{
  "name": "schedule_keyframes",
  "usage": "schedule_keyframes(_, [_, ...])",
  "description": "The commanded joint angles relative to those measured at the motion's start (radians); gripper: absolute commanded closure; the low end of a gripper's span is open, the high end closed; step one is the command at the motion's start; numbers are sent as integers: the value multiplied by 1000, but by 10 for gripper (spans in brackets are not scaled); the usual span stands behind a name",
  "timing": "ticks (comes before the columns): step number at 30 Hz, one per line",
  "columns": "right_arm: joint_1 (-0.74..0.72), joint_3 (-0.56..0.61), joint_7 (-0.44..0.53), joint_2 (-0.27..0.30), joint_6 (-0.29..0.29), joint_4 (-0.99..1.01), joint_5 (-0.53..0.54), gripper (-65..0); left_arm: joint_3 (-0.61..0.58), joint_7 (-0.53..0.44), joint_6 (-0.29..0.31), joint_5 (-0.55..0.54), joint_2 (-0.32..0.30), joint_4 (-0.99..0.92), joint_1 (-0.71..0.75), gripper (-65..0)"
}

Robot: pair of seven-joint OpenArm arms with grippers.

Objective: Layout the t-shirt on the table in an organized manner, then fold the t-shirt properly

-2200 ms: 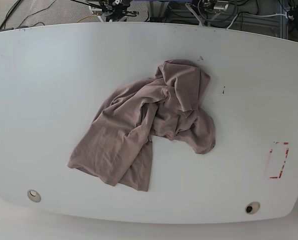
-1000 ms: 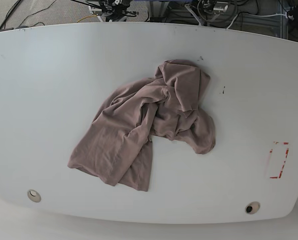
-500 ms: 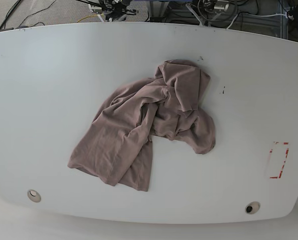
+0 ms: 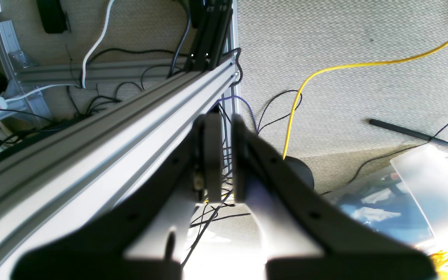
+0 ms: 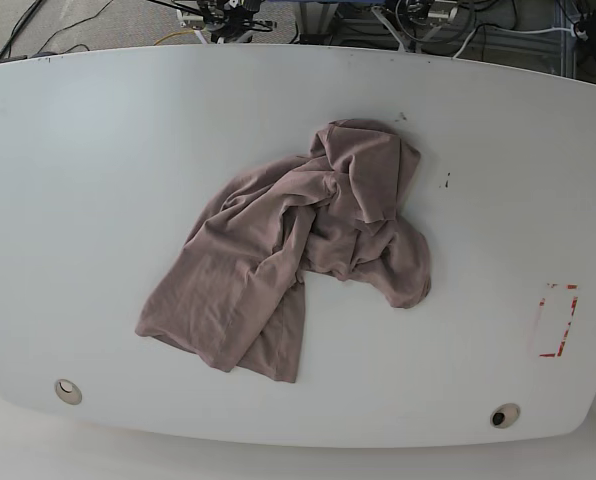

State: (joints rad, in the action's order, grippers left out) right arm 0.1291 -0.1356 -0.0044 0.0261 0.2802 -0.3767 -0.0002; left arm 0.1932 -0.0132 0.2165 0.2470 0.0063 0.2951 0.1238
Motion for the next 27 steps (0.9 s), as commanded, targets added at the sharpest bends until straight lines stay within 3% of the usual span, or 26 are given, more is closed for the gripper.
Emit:
schedule_keyframes(1, [2, 0, 6, 3, 6, -5, 4, -36, -2, -5, 0, 5, 0, -1, -3, -90])
schedule_keyframes(27, [6, 1, -1, 4, 6, -10, 2, -38, 1, -7, -1, -6, 1, 2, 4, -90])
